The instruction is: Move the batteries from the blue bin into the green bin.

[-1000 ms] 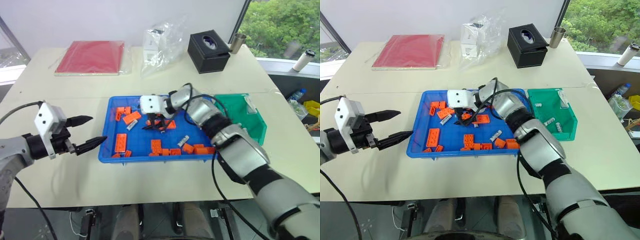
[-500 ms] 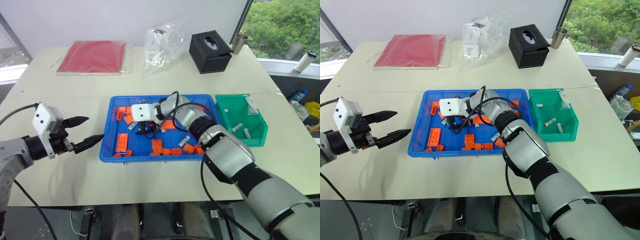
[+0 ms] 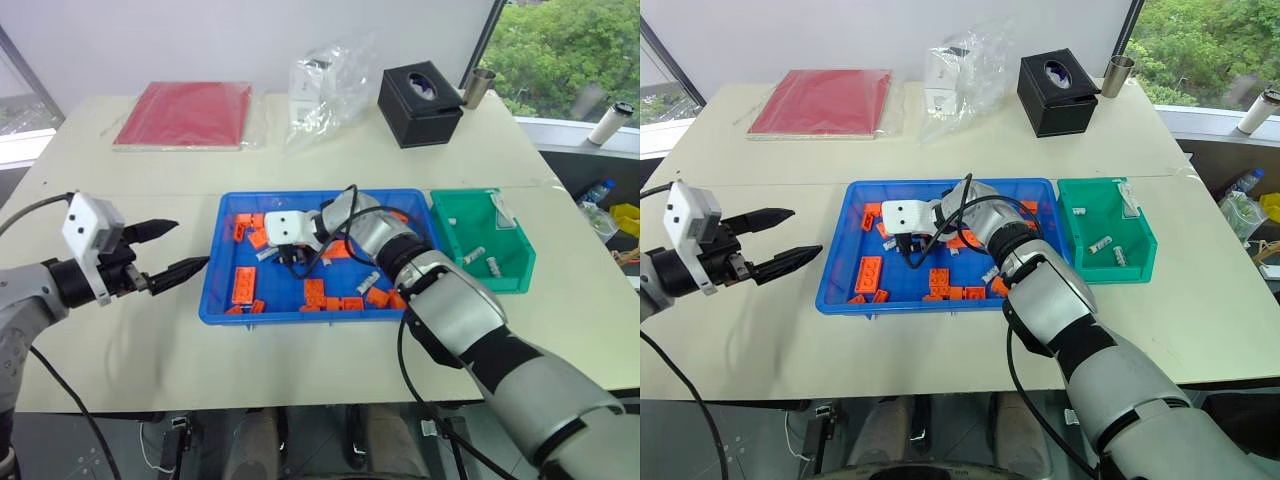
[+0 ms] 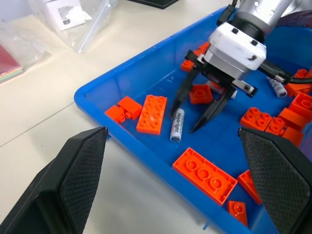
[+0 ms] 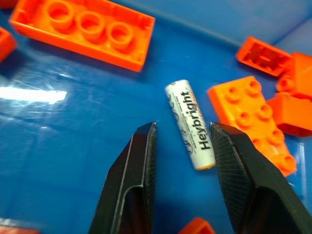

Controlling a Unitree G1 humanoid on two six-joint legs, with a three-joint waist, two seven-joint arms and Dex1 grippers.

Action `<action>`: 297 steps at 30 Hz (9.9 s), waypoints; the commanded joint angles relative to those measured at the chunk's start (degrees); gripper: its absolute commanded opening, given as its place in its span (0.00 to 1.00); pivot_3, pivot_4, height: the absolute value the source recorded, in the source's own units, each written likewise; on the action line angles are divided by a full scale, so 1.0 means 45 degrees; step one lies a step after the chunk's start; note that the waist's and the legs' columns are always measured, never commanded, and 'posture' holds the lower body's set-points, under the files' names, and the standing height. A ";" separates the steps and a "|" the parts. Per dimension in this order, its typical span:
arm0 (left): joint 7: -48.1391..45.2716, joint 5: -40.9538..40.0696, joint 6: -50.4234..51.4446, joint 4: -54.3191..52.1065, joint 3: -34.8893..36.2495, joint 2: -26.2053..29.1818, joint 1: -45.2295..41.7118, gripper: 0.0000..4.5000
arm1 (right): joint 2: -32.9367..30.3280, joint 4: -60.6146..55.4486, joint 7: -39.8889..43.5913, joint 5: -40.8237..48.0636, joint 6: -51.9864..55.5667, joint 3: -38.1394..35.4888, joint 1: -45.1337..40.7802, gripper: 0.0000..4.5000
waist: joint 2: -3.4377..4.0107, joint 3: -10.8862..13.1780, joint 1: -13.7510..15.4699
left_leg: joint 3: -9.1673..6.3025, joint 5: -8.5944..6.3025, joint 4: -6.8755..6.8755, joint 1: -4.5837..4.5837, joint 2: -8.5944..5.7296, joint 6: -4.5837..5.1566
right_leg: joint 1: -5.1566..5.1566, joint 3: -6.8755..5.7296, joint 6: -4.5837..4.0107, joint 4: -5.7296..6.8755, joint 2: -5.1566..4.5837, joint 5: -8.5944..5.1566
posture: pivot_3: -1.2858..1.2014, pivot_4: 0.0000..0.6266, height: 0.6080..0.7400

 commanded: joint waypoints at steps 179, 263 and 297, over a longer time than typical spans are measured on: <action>-0.2236 0.0604 -0.0304 0.0632 -0.4503 -0.1491 -0.4701 1.00 | -0.8278 -1.0259 0.3762 0.1572 0.2277 0.1732 0.4146 0.66 | -0.0008 0.0024 0.0110 | -0.0036 0.0001 0.0031 -0.0003 -0.0012 0.0015 | 0.0031 -0.0009 0.0013 -0.0030 0.0031 -0.0007 | 0.52 0.24 0.97; -0.1985 0.0446 -0.0520 0.0559 -0.4565 -0.1241 -0.4684 1.00 | -0.7510 -1.1842 0.5821 0.2356 0.4732 0.0437 0.5073 0.23 | -0.0004 0.0023 0.0143 | -0.0036 0.0004 0.0038 0.0006 -0.0016 0.0009 | 0.0040 -0.0013 0.0011 -0.0002 0.0026 -0.0004 | 0.52 0.24 0.97; -0.3900 0.1452 -0.1882 0.3301 -0.5336 -0.1498 -0.5949 1.00 | -1.1764 -1.9322 0.0190 0.6194 1.3534 -1.1987 1.3054 0.52 | -0.0003 0.0022 0.0531 | -0.0049 0.0000 0.0037 -0.0012 -0.0034 0.0016 | 0.0046 -0.0015 0.0014 -0.0032 0.0015 -0.0008 | 0.52 0.24 0.97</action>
